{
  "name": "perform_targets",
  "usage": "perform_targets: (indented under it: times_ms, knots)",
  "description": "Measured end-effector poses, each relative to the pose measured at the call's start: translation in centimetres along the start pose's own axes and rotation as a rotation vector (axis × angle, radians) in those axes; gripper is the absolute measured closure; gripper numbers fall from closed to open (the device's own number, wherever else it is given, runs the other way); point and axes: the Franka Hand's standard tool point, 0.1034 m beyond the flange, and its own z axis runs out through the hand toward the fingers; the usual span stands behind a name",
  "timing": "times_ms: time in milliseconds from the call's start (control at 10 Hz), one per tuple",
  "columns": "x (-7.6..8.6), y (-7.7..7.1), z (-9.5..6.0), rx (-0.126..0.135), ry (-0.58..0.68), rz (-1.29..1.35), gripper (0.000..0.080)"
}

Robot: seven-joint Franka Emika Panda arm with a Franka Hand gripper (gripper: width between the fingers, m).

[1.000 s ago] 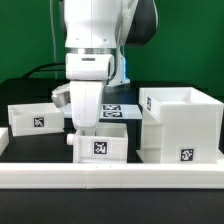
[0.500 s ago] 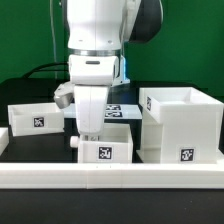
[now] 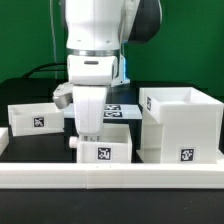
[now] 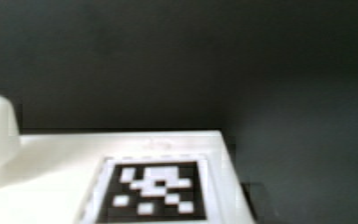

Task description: Assemble drawer

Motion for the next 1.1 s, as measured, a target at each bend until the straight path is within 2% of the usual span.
perform_targets:
  times_ms: [400, 800, 1100]
  knots:
    - [1.9, 0.1, 0.1, -0.001, 0.012, -0.016, 0.0758]
    - [1.7, 0.0, 0.3, 0.004, 0.012, -0.017, 0.0758]
    - [3.0, 0.1, 0.3, 0.003, 0.016, -0.036, 0.0758]
